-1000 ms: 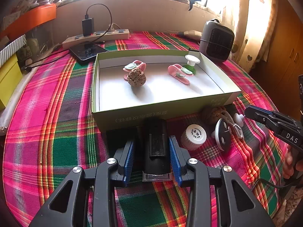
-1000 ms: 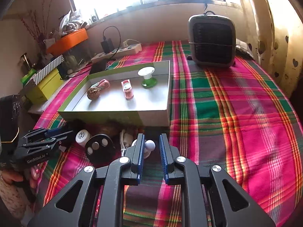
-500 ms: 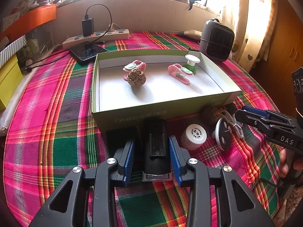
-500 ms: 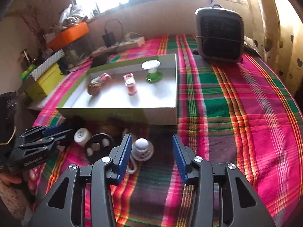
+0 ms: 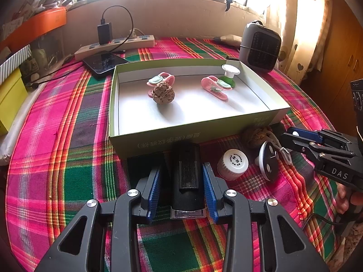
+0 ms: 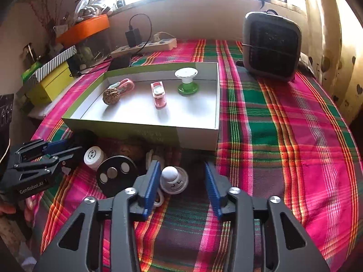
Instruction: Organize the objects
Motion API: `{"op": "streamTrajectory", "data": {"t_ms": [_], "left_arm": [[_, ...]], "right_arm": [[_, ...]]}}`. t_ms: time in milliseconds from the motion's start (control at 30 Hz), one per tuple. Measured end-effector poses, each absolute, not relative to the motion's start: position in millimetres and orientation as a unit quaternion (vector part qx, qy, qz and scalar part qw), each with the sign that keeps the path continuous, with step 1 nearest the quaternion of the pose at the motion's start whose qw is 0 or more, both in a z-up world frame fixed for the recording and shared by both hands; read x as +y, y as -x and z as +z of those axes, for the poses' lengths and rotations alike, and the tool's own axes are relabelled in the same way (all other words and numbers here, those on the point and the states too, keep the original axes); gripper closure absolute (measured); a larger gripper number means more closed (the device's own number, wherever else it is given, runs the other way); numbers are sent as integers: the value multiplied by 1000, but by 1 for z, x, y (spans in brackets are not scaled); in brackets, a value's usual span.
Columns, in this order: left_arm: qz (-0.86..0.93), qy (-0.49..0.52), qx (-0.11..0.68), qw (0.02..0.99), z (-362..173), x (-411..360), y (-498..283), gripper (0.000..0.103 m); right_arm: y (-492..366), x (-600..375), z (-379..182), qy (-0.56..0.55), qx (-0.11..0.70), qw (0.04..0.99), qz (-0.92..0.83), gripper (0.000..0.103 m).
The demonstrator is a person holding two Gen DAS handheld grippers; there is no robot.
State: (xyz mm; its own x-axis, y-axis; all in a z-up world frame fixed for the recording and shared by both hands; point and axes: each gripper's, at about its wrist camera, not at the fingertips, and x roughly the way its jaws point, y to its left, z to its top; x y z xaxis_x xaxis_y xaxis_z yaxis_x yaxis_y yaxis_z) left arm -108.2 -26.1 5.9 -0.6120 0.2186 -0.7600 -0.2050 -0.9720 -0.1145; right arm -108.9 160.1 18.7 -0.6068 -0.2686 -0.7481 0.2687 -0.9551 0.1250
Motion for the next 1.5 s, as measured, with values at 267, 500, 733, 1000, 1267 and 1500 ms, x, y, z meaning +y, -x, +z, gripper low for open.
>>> {"op": "streamTrajectory", "data": {"t_ms": [267,500,733,1000,1267,1500], "left_arm": [[897,425,-12,120,6,-26,109,69],[898,425,2,114,6,-23,109,69],[899,425,23,105,6,-18,108,69],[899,424,14,109,7,-19,106,78],[899,424,13,109,8,-20,105,78],[899,423,9,109,8,-21,104,78]], "right_arm": [[108,169,17,-422,-16,155,-893,77],[107,172,17,-422,-8,148,-894,77],[106,170,17,-422,-10,149,-894,77],[105,172,18,-418,-11,151,-896,77],[103,171,19,-414,-16,155,-897,78],[103,172,19,-414,-17,154,-897,78]]}}
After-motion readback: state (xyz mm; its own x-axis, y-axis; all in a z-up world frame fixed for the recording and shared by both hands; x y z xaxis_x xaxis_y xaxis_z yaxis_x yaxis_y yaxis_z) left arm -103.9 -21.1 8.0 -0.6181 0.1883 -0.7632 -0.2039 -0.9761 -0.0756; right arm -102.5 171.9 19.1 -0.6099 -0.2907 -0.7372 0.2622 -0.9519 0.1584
